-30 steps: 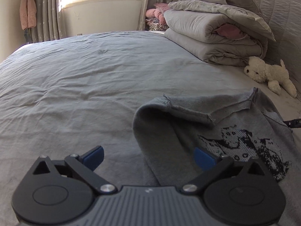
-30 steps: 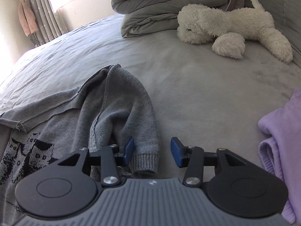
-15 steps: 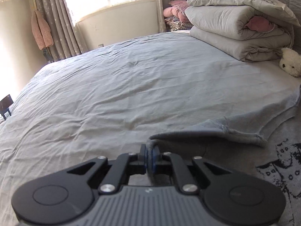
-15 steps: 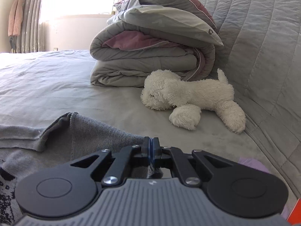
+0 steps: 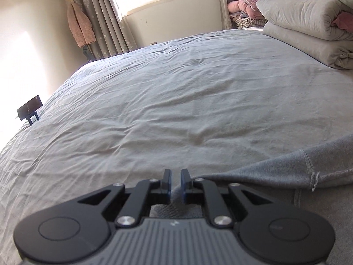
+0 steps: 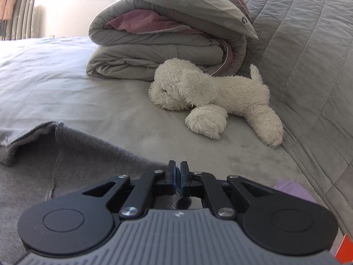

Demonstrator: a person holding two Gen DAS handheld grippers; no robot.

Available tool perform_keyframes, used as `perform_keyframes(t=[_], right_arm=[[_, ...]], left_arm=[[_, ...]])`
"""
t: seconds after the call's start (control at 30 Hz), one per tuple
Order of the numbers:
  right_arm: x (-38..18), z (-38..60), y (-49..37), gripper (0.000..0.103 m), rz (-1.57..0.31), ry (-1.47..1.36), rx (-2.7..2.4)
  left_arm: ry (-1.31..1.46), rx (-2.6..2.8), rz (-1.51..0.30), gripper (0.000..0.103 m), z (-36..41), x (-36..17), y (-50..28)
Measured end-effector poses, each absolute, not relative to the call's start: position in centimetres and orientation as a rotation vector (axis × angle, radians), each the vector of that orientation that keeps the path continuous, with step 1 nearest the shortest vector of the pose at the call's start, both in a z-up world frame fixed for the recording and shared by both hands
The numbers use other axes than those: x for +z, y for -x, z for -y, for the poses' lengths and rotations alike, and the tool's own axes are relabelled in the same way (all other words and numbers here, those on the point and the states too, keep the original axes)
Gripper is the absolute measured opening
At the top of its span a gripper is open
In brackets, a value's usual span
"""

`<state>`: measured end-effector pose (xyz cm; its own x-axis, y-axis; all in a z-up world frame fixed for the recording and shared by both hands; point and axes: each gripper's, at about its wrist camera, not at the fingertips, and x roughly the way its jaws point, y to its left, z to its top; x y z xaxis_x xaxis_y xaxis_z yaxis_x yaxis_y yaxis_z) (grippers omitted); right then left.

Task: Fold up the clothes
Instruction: 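Grasp the sweater edges with both grippers to straighten it, then pull the sweater hem with both grippers to lay it flat, then release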

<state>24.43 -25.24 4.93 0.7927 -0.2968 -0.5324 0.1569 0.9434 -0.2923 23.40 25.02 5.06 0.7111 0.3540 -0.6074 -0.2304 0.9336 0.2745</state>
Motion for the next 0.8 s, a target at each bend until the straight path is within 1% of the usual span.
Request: perform_keyframes(t=[0.03, 0.07, 0.17, 0.2, 0.27, 0.37, 0.47, 0.53, 0.7, 0.77, 0.8], right_arm=[[5.1, 25.1, -24.3, 0.007, -0.597, 0.258, -0.254], [5.7, 24.9, -24.0, 0.014, -0.565, 0.263, -0.243], [7.7, 23.6, -23.3, 0.014, -0.508, 0.227, -0.140], [8.0, 22.8, -23.3, 0.014, -0.527, 0.215, -0.069], [7.4, 20.7, -23.8, 0.014, -0.637, 0.198, 0.106], [5.0, 17.9, -25.2, 0.014, -0.767, 0.172, 0.241], [3.4, 15.4, -27.3, 0.014, -0.794, 0.204, 0.271], [3.0, 14.1, -28.9, 0.014, -0.803, 0.222, 0.291], [4.2, 11.5, -32.2, 0.014, -0.727, 0.296, 0.270], [5.7, 12.7, -32.7, 0.014, -0.626, 0.150, 0.202], [6.1, 13.3, -32.8, 0.014, -0.612, 0.087, 0.170]], left_arm=[[-0.194, 0.326, -0.697, 0.010, -24.9, 5.4, -23.0], [-0.204, 0.315, -0.683, 0.010, -24.7, 5.8, -22.7], [-0.228, 0.222, -0.652, 0.011, -23.1, 6.8, -21.6], [-0.247, 0.140, -0.665, 0.016, -22.0, 6.9, -21.3], [-0.287, -0.017, -0.688, 0.021, -19.8, 6.8, -20.8], [-0.376, -0.216, -0.732, 0.023, -16.1, 5.6, -20.5], [-0.417, -0.293, -0.771, 0.024, -13.6, 3.9, -21.7], [-0.368, -0.223, -0.761, 0.024, -14.0, 4.0, -23.4], [-0.247, -0.050, -0.733, 0.023, -15.0, 4.4, -27.7], [-0.190, 0.024, -0.718, 0.023, -15.6, 4.7, -29.2], [-0.136, 0.063, -0.705, 0.023, -16.5, 5.0, -29.2]])
